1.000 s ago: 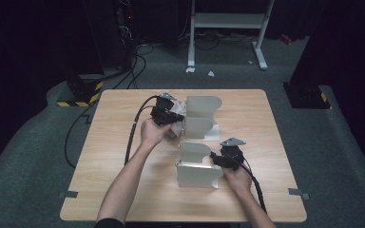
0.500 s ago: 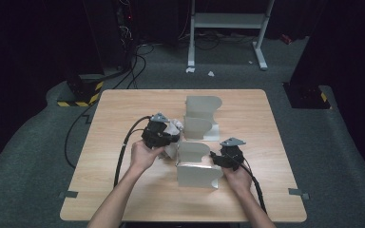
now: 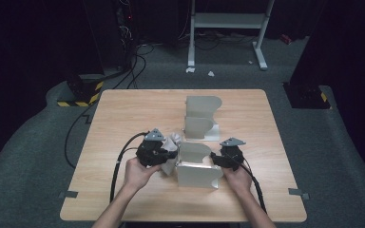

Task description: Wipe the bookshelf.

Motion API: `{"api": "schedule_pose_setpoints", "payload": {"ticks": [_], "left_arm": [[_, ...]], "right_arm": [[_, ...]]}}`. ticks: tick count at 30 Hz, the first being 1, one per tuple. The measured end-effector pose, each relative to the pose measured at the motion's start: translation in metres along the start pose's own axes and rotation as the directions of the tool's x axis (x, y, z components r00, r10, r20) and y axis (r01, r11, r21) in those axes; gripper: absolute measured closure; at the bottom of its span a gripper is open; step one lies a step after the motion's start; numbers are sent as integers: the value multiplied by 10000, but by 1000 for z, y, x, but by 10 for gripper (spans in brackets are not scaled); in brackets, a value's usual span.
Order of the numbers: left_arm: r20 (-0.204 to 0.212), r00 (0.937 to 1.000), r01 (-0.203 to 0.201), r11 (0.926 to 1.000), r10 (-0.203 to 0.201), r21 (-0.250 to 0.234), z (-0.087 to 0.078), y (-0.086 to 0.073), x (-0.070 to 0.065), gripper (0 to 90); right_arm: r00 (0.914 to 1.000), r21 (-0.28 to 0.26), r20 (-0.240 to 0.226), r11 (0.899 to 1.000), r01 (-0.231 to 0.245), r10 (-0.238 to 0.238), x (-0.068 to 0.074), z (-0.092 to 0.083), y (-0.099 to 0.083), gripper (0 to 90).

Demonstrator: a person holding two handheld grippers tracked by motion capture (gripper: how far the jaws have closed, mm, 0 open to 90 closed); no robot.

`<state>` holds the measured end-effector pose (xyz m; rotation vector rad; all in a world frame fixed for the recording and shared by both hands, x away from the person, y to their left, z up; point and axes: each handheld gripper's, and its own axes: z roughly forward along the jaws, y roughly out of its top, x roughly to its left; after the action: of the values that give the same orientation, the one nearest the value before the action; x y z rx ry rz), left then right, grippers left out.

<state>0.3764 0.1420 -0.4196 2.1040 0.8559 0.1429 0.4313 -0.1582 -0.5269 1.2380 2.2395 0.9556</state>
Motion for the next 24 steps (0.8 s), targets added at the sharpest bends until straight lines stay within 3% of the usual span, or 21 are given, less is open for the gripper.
{"api": "schedule_pose_setpoints", "payload": {"ticks": [7,13,17,24], "left_arm": [[261,9992,-304,9987,294,399,-3,-23,-21,865],[558,9982,-267,9985,240,486,-4,-36,-31,865],[688,9976,-57,9975,8,703,2,-43,-29,863],[558,9970,470,9927,-535,1111,24,-52,-22,863]], "right_arm": [[10000,-2,5,10000,-3,3,0,0,0,389],[10000,-3,18,10000,-2,2,0,0,0,390],[10000,-3,17,10000,0,0,0,0,0,390],[10000,-5,12,10000,3,-3,0,0,0,390]]}}
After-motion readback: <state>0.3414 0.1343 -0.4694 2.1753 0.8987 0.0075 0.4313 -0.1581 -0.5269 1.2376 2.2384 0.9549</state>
